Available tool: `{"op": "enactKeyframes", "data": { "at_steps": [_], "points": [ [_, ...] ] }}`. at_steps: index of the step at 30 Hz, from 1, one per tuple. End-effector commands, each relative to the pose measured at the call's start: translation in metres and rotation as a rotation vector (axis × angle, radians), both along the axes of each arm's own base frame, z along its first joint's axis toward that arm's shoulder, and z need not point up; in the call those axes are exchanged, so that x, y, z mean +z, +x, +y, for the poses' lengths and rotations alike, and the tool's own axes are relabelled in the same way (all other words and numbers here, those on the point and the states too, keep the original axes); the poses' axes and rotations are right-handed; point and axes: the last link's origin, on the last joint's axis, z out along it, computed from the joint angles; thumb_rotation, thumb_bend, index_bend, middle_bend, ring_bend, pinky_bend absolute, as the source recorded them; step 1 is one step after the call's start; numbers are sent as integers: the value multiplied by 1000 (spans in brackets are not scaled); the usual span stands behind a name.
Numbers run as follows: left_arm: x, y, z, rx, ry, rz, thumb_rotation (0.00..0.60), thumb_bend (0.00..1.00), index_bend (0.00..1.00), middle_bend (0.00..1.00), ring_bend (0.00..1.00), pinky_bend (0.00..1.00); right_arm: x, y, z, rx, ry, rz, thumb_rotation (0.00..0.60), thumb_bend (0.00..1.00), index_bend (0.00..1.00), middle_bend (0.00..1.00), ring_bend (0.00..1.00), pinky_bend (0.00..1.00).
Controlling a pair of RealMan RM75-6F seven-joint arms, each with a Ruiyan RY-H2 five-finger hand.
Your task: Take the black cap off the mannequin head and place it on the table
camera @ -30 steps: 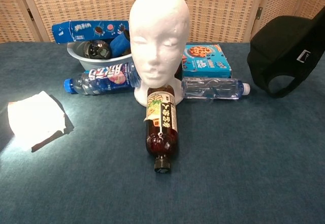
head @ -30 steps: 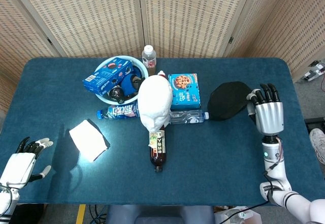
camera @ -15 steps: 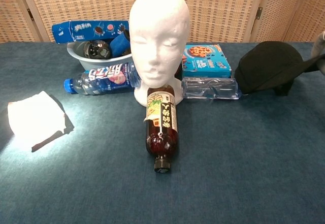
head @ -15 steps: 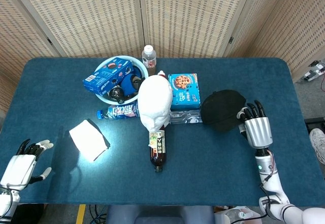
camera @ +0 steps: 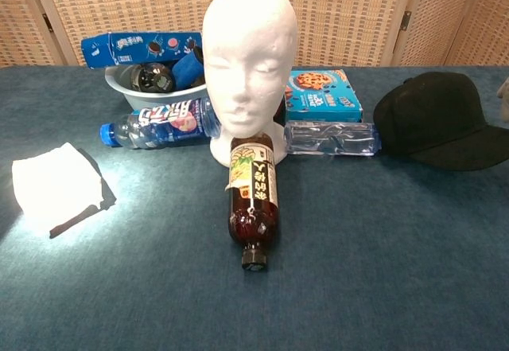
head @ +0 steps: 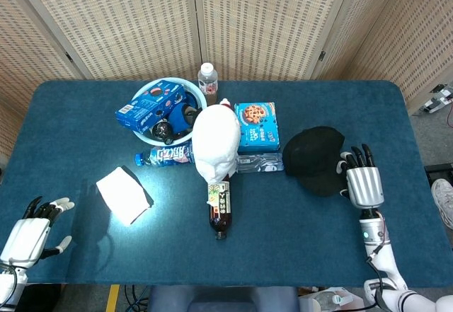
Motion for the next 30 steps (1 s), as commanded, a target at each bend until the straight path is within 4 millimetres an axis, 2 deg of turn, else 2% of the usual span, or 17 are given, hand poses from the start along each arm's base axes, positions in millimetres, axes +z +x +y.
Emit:
{"op": "enactKeyframes", "data": {
  "at_steps": [1,10,14,24,30],
  "points": [
    [1,0,-1,5,2,3,600,243,240,176,173,9,2,-5,2,-38,12,20,600,0,431,261,97,72],
    [2,2,-4,6,5,8,600,243,239,173,173,5,8,-18,19,-116,84,52,600,0,204,153,8,12],
    [2,3,-6,6,1,9,600,243,239,171,173,5,8,-19,31,-144,134,59,600,0,110,108,0,0],
    [4,5,-9,12,-1,15,600,243,239,165,172,3,5,-17,52,-153,233,123,600,0,0,38,0,0],
    [8,5,-10,8,17,11,600,243,239,164,173,3,26,-15,63,-124,156,76,600,0,0,41,0,0]
  ]
}}
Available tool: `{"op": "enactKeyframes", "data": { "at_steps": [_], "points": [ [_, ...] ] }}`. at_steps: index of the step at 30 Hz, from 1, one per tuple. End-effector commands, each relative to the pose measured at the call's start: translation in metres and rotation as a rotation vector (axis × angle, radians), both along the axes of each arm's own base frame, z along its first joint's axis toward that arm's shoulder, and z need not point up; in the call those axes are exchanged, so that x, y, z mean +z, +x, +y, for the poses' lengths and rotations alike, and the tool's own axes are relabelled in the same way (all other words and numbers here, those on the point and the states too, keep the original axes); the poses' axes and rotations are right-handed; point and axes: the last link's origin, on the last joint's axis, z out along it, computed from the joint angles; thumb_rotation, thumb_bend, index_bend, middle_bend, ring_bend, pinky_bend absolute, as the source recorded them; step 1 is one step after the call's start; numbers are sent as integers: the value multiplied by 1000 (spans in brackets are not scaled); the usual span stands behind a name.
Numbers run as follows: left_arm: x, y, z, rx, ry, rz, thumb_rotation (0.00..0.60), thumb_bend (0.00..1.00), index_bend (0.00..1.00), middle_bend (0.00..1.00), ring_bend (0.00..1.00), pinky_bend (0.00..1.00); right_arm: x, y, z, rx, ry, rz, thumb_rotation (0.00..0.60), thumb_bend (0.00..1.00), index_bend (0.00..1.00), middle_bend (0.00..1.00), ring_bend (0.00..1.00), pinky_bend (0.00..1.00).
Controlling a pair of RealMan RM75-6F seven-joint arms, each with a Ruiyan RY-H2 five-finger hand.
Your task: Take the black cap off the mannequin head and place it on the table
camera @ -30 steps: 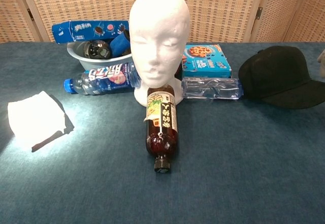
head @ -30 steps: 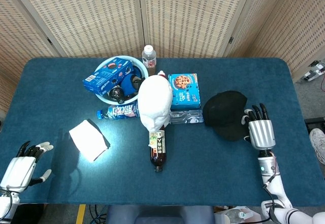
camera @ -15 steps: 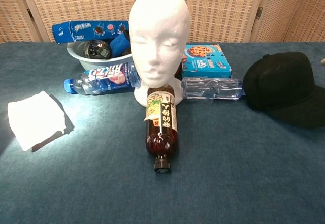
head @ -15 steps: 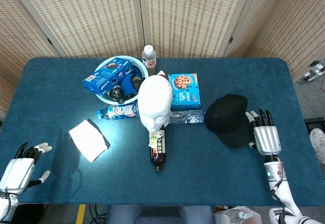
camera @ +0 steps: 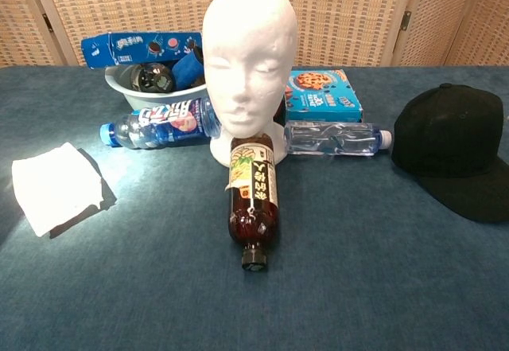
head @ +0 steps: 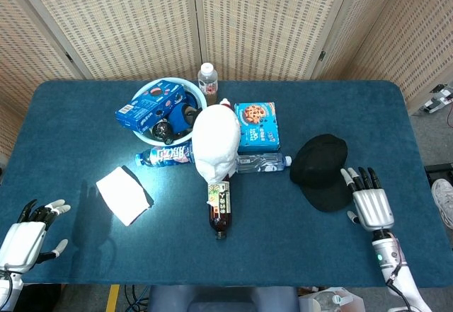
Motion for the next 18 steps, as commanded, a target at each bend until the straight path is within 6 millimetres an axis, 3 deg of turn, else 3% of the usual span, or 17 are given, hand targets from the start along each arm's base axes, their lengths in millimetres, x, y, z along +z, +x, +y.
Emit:
{"op": "enactKeyframes", "data": {
  "at_steps": [1,4,8,13,18],
  "points": [
    [1,0,0,-3,6,-2,600,243,239,164,173,2,15,2,7,23,-61,-33,600,0,0,50,0,0],
    [2,0,0,-8,14,-1,600,243,239,164,173,3,33,5,13,56,-130,-58,600,0,12,99,0,0],
    [3,0,1,-14,23,0,600,243,239,164,173,3,59,11,20,103,-180,-114,600,0,132,172,28,18],
    [3,1,1,-20,28,0,600,243,239,164,173,3,91,18,32,160,-213,-112,600,49,247,280,177,211],
    [3,2,0,-24,30,0,600,244,239,164,173,3,111,19,49,150,-203,-57,600,81,293,301,193,226]
  ]
}}
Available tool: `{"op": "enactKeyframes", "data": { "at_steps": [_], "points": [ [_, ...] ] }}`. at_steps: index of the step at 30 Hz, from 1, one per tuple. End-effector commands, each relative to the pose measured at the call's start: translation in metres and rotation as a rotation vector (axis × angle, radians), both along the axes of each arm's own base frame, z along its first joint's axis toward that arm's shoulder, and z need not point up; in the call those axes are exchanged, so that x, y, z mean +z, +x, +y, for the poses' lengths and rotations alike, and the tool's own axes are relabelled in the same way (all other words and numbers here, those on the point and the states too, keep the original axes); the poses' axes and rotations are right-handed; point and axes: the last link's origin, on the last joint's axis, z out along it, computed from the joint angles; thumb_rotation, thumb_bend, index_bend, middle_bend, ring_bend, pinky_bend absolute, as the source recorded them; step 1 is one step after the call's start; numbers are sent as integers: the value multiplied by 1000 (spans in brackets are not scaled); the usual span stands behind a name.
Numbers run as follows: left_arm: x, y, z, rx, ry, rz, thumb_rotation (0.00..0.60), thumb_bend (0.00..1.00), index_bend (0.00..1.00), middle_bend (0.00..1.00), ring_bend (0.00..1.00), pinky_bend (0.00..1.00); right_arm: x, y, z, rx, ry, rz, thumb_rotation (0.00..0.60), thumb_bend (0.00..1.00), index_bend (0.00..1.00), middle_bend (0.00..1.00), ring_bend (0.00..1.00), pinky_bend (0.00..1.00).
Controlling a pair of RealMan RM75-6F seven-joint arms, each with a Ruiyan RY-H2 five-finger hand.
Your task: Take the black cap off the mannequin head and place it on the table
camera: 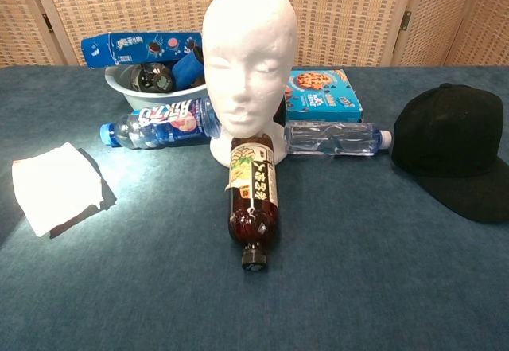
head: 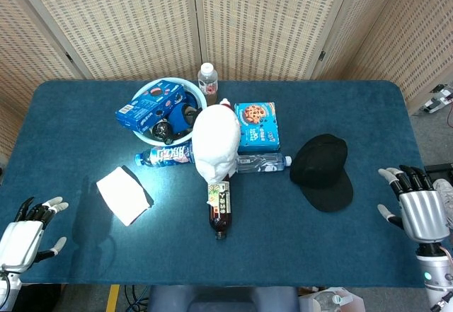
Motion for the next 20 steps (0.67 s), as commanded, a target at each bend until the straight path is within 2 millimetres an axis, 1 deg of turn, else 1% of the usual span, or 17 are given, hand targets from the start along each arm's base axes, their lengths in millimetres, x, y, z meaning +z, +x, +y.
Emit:
{"op": "enactKeyframes", "data": {
  "at_steps": [1,4,7,14,20],
  "points": [
    [0,0,-1,0,3,1,600,244,239,164,173,3,12,1,13,-14,4,25,600,82,297,301,193,226],
    [1,1,-1,-6,17,0,600,244,239,164,173,2,19,1,22,-37,10,21,600,82,304,301,193,226],
    [2,1,-2,-9,26,-3,600,243,239,164,172,3,22,-1,30,-67,30,20,600,83,307,301,193,227],
    [2,1,-4,-14,39,-5,600,243,239,164,172,3,18,-7,47,-126,115,-11,600,83,315,307,203,226],
    [1,1,-4,-18,44,-8,600,243,239,164,172,3,13,-8,49,-127,141,-27,600,82,322,310,204,227]
  ]
}}
